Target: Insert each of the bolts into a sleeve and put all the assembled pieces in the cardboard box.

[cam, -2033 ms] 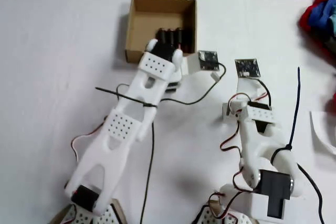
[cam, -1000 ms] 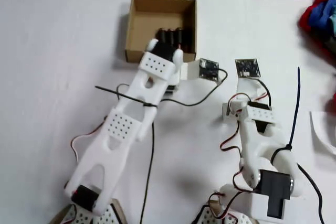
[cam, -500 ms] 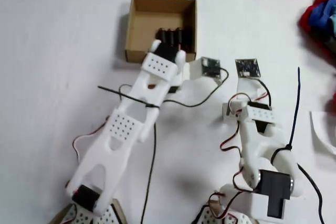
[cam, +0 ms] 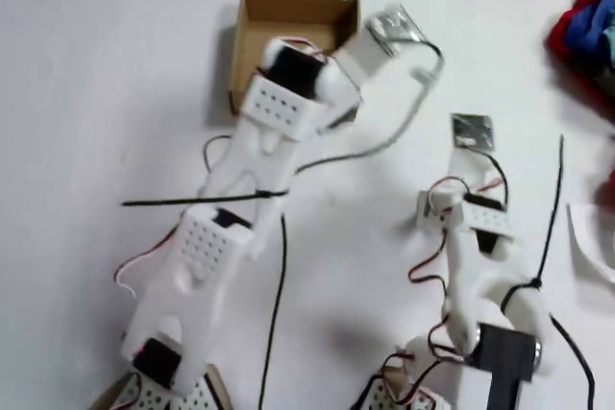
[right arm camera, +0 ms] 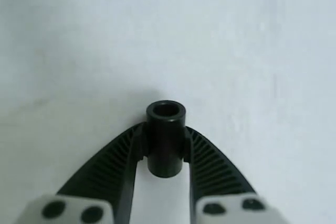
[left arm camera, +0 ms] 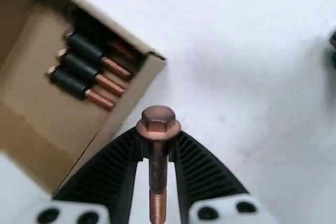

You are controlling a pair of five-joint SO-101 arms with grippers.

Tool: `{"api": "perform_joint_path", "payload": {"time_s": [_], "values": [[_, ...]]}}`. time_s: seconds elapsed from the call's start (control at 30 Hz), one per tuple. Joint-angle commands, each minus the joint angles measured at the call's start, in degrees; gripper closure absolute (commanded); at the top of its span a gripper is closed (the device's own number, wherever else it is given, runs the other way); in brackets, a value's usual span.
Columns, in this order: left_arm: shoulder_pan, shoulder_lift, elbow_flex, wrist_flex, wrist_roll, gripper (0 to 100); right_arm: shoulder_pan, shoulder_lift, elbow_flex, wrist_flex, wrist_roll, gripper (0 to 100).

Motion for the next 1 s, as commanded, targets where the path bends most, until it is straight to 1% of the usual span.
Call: {"api": "perform_joint_path", "payload": {"time_s": [0.0, 0.13, 0.33, 0.43, 0.5, 0.57, 0.73, 0.97], "values": [[-3.3, -6.8, -0.1, 1.0, 6.8, 98, 2.2, -7.9, 3.9, -3.7, -3.4, 97.7], [-4.6, -9.4, -0.1, 1.1, 11.9, 98, -0.5, -17.8, 9.4, -3.9, -3.7, 97.7], [-4.5, -15.0, 0.0, 1.1, 18.8, 98, -2.4, -34.9, 10.7, 3.6, -3.6, 97.7], [-4.5, -17.2, 0.2, 1.3, 21.5, 98, -3.1, -40.9, 10.8, 6.5, -3.6, 97.6], [-4.1, -19.5, 2.7, 1.3, 23.0, 98, -3.1, -43.7, 10.8, 7.3, -3.6, 97.6], [-3.4, -23.0, 8.0, 1.3, 24.5, 98, -3.0, -45.4, 11.0, 7.3, -3.6, 97.6], [-3.0, -36.1, 27.8, 0.4, 27.3, 98, -3.1, -46.3, 12.7, 6.7, -3.5, 97.5], [-5.5, -53.5, 48.9, -9.2, 27.2, 98, -3.1, -46.6, 15.8, 3.8, -3.5, 97.4]]}}
